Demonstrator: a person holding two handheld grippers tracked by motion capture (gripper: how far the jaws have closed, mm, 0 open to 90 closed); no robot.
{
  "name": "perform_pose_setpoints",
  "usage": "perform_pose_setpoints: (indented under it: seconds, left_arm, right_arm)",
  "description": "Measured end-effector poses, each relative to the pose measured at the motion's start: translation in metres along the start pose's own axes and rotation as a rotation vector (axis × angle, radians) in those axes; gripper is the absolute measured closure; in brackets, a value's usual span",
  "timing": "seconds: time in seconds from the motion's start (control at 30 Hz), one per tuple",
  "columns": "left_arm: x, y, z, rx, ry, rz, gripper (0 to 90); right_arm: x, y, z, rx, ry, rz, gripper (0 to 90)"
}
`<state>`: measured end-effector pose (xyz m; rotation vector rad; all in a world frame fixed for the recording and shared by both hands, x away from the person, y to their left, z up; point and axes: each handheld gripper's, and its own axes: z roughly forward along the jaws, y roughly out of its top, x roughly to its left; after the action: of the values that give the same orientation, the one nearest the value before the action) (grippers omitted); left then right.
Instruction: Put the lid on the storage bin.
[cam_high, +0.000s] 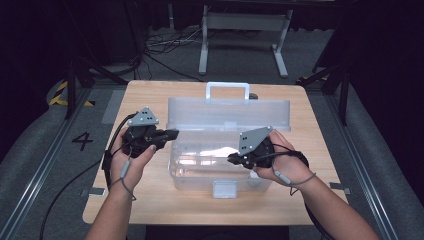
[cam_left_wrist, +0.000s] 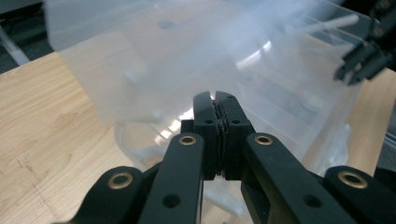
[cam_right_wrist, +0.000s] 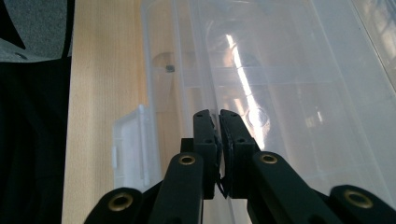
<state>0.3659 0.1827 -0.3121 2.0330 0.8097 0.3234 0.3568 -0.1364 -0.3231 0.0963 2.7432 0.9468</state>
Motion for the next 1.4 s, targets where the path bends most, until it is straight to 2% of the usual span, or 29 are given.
perform_pose_setpoints:
  seconds: [0.07, 0.1, 0.23, 0.4, 0.47, 0.57, 0.87, 1.03, 1.13, 1.4]
  left_arm:
    - [-0.001, 0.000, -0.001, -0.019, 0.012, -0.003, 89.4]
    - [-0.001, 0.001, -0.001, -0.019, 0.007, -0.008, 89.5]
    - [0.000, 0.002, -0.003, -0.026, -0.005, -0.009, 89.5]
    - [0.001, 0.001, -0.003, -0.029, -0.009, -0.011, 89.5]
    - [0.001, 0.001, -0.003, -0.028, -0.006, -0.013, 89.4]
    - [0.000, 0.002, -0.003, -0.023, -0.005, -0.018, 89.4]
    - [-0.002, 0.002, -0.003, -0.007, 0.007, -0.019, 88.8]
    - [-0.002, 0.002, -0.003, -0.004, 0.007, -0.018, 88.3]
    - [-0.002, 0.002, -0.004, 0.000, 0.004, -0.019, 88.3]
    - [-0.001, 0.001, -0.005, 0.001, 0.003, -0.021, 86.9]
  right_arm:
    - [0.003, 0.000, 0.001, 0.004, -0.013, -0.005, 86.3]
    - [0.006, 0.000, 0.001, 0.008, -0.036, -0.005, 85.9]
    - [0.008, 0.000, 0.001, 0.009, -0.058, -0.007, 84.5]
    - [0.007, -0.001, -0.002, -0.013, -0.044, 0.011, 80.8]
    - [0.008, -0.001, -0.004, -0.030, -0.042, 0.008, 77.1]
    - [0.009, -0.002, -0.006, -0.045, -0.040, -0.003, 76.9]
    - [0.003, -0.012, -0.021, -0.148, -0.035, 0.066, 77.3]
    - [0.000, -0.017, -0.031, -0.200, -0.037, 0.096, 81.3]
    - [-0.002, -0.023, -0.036, -0.214, -0.049, 0.127, 85.0]
    - [-0.007, -0.043, -0.047, -0.253, -0.089, 0.214, 88.1]
